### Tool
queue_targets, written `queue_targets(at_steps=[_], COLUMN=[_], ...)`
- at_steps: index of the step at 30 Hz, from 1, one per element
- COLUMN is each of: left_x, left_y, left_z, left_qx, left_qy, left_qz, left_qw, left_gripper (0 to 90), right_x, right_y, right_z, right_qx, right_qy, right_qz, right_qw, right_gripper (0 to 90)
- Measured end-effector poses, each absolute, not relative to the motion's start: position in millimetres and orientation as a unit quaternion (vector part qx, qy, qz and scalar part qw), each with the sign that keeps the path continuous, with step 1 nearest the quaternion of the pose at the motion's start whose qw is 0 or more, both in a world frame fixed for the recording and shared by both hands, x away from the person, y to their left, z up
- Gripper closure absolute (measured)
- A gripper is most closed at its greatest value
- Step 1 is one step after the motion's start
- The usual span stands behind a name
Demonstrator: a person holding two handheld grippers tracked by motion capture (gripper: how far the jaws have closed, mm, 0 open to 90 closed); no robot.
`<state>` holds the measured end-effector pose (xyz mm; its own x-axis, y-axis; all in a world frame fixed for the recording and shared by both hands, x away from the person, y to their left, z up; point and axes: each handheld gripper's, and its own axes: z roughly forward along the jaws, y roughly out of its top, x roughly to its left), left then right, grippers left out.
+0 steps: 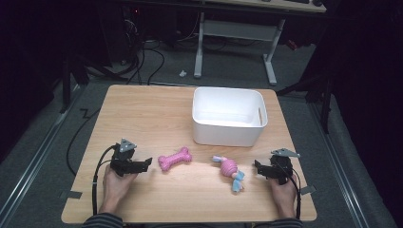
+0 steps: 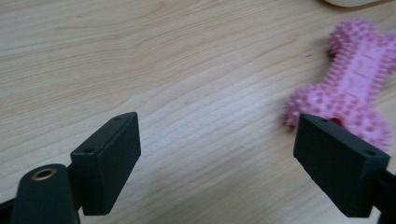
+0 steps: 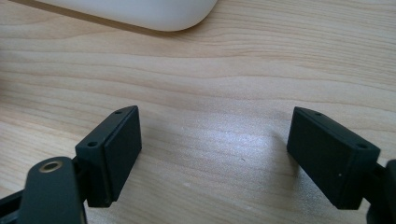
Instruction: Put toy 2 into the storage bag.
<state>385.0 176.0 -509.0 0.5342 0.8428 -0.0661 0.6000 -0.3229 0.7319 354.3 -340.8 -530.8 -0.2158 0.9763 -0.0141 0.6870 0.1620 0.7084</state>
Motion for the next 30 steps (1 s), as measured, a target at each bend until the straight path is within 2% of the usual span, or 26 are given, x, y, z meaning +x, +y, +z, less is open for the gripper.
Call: queue_targets(at_steps=[12,21,30], left_x=[365.4,359.1,368.5], left_y=[173.1,153.8,133.4], left_z=[-488.4,-467.9,-465.9], left_qx=[0.799,0.808,0.827], left_qy=[0.434,0.391,0.374], left_qz=[0.142,0.153,0.150], left_qw=[0.390,0.413,0.393], left_gripper=[17.4,15.3,17.7], right_x=[354.8,354.9,354.8], right_y=[-341.5,-341.6,-341.6], right_z=[-530.9,-530.9,-530.9], right_qx=[0.578,0.577,0.577], right_qy=[0.720,0.720,0.720], right_qz=[0.296,0.297,0.297], right_qw=[0.246,0.246,0.246], right_gripper=[19.2,19.1,19.2])
